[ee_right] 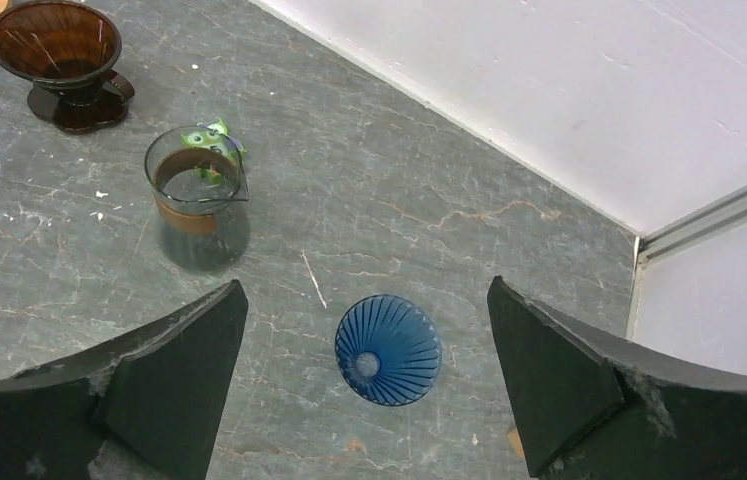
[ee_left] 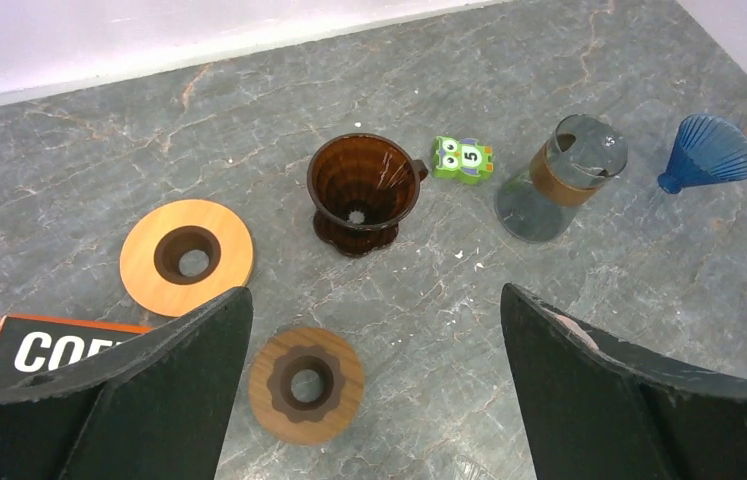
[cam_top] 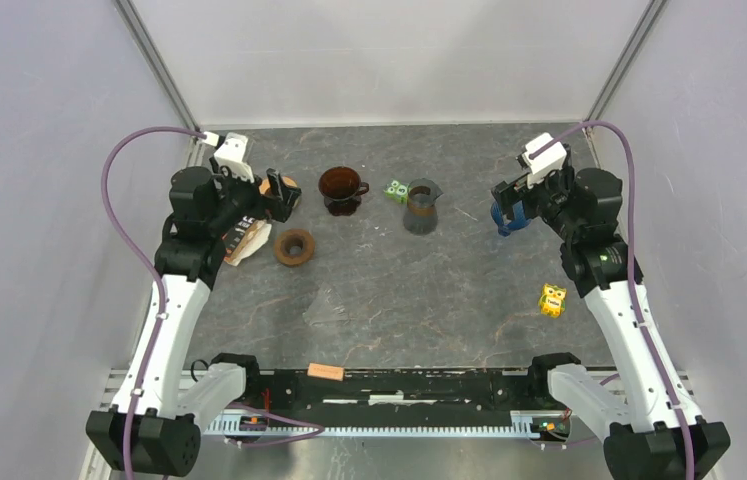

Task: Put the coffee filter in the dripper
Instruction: Pick up the coffee server from the center of the board.

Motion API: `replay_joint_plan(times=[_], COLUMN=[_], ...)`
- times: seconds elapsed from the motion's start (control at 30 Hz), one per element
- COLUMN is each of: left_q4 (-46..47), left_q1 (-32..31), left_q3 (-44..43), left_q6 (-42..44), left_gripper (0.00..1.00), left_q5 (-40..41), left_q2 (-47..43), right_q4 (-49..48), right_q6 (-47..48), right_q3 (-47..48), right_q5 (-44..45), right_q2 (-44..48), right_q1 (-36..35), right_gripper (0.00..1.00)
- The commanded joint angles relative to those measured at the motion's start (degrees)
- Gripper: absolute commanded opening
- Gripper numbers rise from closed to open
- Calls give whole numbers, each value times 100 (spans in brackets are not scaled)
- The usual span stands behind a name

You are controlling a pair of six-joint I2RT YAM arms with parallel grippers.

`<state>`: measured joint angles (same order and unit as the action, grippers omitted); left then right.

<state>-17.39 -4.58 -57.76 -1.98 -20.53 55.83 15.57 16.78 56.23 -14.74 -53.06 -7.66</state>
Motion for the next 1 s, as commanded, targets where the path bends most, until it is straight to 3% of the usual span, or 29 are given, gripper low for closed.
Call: replay_joint_plan(times=[0.0,0.17,0.53,0.63,0.8,0.97], left_q4=[144,-128,-1202,-1140,-975,-1689], left_q1=[14,5,-137,-141,-246,-953], left_q3=[26,-49,-58,46,78,-265], left_q6=[-237,54,1215,1096,761,1550], left_gripper=[100,100,100,100,100,100], left_q5=[-31,-38,-225,-227,-265,225], left_q2=[-220,-171,10,63,178,648], right_q4=[-193,-171,528,437,60,579], right_q6=[69,166,1043,851,50,404], right_q3=[-67,26,149,99,-28,336], right_q5=[80,-139,-1640,-1475,-417,-695], right_q2=[29,-121,-177,-220,-592,-898], right_q1=[-17,-16,-108,-124,-115,-231], right_gripper=[98,98,98,98,98,98])
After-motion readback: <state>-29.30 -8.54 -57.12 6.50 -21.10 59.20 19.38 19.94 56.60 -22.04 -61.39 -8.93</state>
